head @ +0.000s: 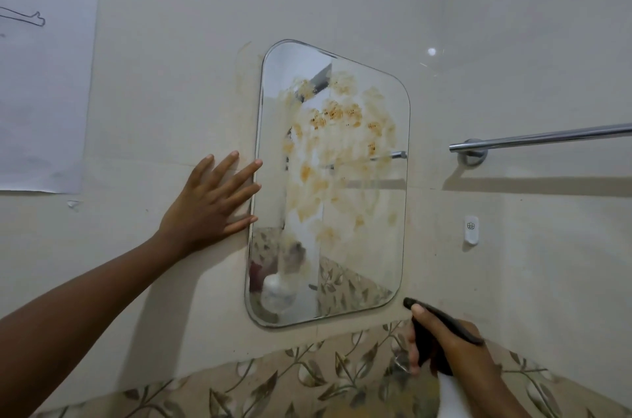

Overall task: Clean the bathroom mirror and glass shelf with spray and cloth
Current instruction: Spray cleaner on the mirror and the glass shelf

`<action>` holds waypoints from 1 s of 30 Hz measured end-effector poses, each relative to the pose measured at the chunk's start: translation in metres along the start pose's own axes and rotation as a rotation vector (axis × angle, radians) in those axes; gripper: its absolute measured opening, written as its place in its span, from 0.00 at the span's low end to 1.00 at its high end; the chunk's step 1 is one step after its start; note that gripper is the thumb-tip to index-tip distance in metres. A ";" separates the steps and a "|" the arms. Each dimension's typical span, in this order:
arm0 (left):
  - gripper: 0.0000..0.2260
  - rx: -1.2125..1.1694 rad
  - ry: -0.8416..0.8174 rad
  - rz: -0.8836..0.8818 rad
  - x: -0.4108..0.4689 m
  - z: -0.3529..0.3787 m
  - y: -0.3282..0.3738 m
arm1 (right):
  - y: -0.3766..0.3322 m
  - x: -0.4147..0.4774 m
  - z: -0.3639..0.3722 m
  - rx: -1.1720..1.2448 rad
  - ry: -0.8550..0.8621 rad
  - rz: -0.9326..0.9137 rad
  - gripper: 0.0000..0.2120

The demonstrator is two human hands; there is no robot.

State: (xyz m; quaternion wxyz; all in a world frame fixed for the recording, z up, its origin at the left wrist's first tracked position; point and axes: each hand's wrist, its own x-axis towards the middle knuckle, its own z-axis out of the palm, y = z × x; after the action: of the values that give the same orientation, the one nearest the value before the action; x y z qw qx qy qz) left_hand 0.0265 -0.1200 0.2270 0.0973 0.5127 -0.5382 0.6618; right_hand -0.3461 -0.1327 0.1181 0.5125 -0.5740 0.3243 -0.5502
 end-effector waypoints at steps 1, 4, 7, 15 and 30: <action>0.26 -0.002 -0.004 0.001 0.000 0.000 0.000 | 0.001 0.001 -0.004 0.021 0.063 -0.007 0.15; 0.26 0.001 -0.025 0.003 0.000 -0.001 0.000 | 0.003 0.003 -0.014 0.142 0.188 -0.009 0.11; 0.26 -0.004 -0.042 0.001 0.000 -0.002 -0.001 | 0.012 0.009 -0.022 0.138 0.282 0.023 0.10; 0.27 -0.020 -0.075 0.001 0.001 -0.006 -0.001 | 0.021 0.007 -0.021 0.103 0.165 0.030 0.09; 0.18 -0.260 -0.179 -0.082 -0.083 -0.065 0.045 | 0.034 -0.031 0.000 -0.062 -0.251 0.039 0.11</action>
State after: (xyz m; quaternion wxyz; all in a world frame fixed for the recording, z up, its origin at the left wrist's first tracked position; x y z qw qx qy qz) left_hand -0.0037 -0.0500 0.1408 0.1416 0.5742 -0.6043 0.5339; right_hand -0.3455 -0.1125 0.0765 0.5417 -0.6476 0.2854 -0.4536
